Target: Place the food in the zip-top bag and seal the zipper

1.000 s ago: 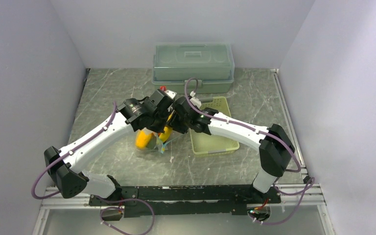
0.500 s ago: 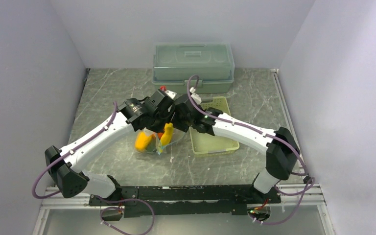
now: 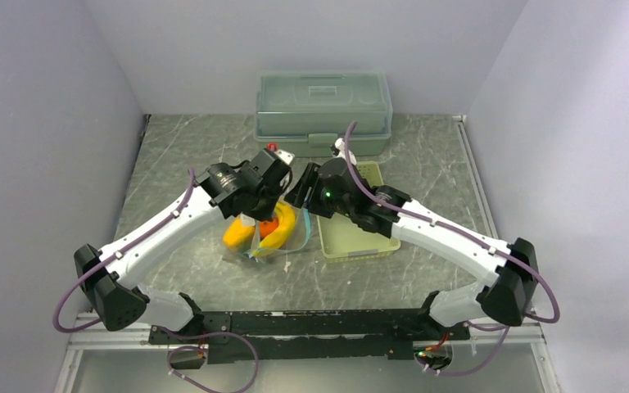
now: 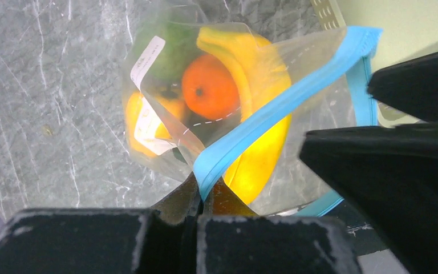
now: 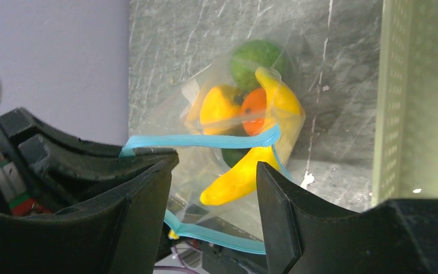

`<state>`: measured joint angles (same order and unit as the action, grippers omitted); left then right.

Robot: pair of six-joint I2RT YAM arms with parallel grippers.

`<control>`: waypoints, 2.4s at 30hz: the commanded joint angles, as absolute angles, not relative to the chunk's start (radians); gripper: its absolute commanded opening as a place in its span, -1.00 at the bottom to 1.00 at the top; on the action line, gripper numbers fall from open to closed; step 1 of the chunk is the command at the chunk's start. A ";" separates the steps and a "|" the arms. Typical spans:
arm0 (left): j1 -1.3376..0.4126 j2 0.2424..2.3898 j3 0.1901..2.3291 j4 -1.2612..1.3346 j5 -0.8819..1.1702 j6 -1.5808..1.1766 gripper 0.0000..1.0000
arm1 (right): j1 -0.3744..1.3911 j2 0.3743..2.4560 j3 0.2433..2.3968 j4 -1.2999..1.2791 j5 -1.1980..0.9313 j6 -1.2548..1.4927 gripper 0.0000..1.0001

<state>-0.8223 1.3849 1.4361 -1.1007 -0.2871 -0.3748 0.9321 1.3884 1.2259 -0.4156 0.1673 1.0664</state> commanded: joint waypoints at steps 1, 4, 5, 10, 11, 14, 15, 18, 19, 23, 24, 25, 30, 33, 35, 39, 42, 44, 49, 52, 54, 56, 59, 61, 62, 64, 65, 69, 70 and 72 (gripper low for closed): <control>-0.820 1.361 1.494 -1.118 -0.309 -0.344 -1.00 | 0.933 1.317 1.221 -0.453 0.199 0.903 0.19; -0.820 1.354 1.496 -1.118 -0.293 -0.330 -1.00 | 0.933 1.283 1.214 -0.460 0.193 0.808 0.18; -0.820 1.351 1.498 -1.118 -0.287 -0.324 -1.00 | 0.933 1.272 1.212 -0.460 0.187 0.765 0.18; -0.820 1.328 1.507 -1.121 -0.228 -0.279 -1.00 | 0.933 1.193 1.192 -0.446 0.187 0.583 0.20; -0.820 1.323 1.510 -1.123 -0.212 -0.263 -1.00 | 0.933 1.172 1.181 -0.427 0.177 0.531 0.21; -0.820 1.308 1.519 -1.129 -0.175 -0.231 -1.00 | 0.933 1.107 1.139 -0.374 0.126 0.411 0.23; -0.820 1.305 1.523 -1.131 -0.156 -0.217 -1.00 | 0.933 1.088 1.128 -0.362 0.112 0.375 0.23; -0.820 1.287 1.526 -1.128 -0.102 -0.183 -1.00 | 0.933 1.036 1.108 -0.349 0.039 0.255 0.26; -0.820 1.284 1.530 -1.128 -0.087 -0.176 -1.00 | 0.933 1.025 1.108 -0.354 0.013 0.217 0.27; -0.820 1.285 1.558 -1.134 -0.017 -0.143 -1.00 | 0.933 0.996 1.112 -0.379 -0.141 0.078 0.33; -0.820 1.283 1.565 -1.132 -0.010 -0.136 -1.00 | 0.933 0.986 1.109 -0.382 -0.183 0.044 0.36; -0.821 1.280 1.571 -1.130 0.011 -0.123 -1.00 | 0.933 0.977 1.104 -0.385 -0.224 0.013 0.38; -0.819 1.275 1.603 -1.130 0.105 -0.079 -1.00 | 0.934 0.933 1.094 -0.423 -0.391 -0.136 0.41; -0.818 1.271 1.618 -1.141 0.129 -0.062 -1.00 | 0.934 0.900 1.076 -0.440 -0.476 -0.232 0.41; -0.818 1.265 1.623 -1.148 0.148 -0.054 -1.00 | 0.934 0.868 1.055 -0.438 -0.512 -0.295 0.41; -0.818 1.255 1.631 -1.166 0.165 -0.040 -1.00 | 0.934 0.804 1.007 -0.425 -0.553 -0.425 0.44; -0.819 1.248 1.641 -1.183 0.182 -0.032 -1.00 | 0.934 0.785 0.993 -0.424 -0.564 -0.495 0.50; -0.818 1.242 1.651 -1.196 0.177 -0.030 -1.00 | 0.934 0.786 0.989 -0.426 -0.572 -0.556 0.51; -0.818 1.219 1.674 -1.219 0.191 -0.026 -1.00 | 0.934 0.801 0.993 -0.410 -0.609 -0.626 0.53; -0.817 1.207 1.690 -1.235 0.208 -0.018 -1.00 | 0.934 0.822 1.006 -0.394 -0.636 -0.638 0.55; -0.819 1.199 1.700 -1.243 0.213 -0.017 -1.00 | 0.934 0.836 1.012 -0.378 -0.651 -0.641 0.55; -0.818 1.192 1.706 -1.246 0.232 -0.016 -1.00 | 0.934 0.853 1.014 -0.357 -0.673 -0.637 0.55; -0.818 1.190 1.707 -1.245 0.251 -0.016 -1.00 | 0.936 0.875 1.012 -0.307 -0.687 -0.625 0.55; -0.818 1.191 1.709 -1.244 0.255 -0.016 -1.00 | 0.939 0.894 1.014 -0.275 -0.693 -0.616 0.55; -0.818 1.191 1.708 -1.242 0.258 -0.014 -1.00 | 0.940 0.900 1.015 -0.264 -0.698 -0.609 0.55; -0.818 1.193 1.709 -1.239 0.266 -0.015 -1.00 | 0.944 0.910 1.014 -0.241 -0.697 -0.602 0.55; -0.819 1.195 1.710 -1.242 0.267 -0.015 -1.00 | 0.946 0.912 1.011 -0.224 -0.694 -0.588 0.55; -0.818 1.198 1.710 -1.241 0.269 -0.013 -1.00 | 0.950 0.932 1.012 -0.180 -0.701 -0.553 0.56; -0.818 1.198 1.710 -1.239 0.271 -0.013 -1.00 | 0.952 0.938 1.012 -0.171 -0.700 -0.547 0.56; -0.818 1.198 1.710 -1.235 0.278 -0.014 -1.00 | 0.955 0.950 1.008 -0.146 -0.689 -0.535 0.53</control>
<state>-0.8215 1.2068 1.6714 -1.2625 0.2371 -0.0406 0.9463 0.9344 0.9913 -0.2584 -0.6655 -0.5701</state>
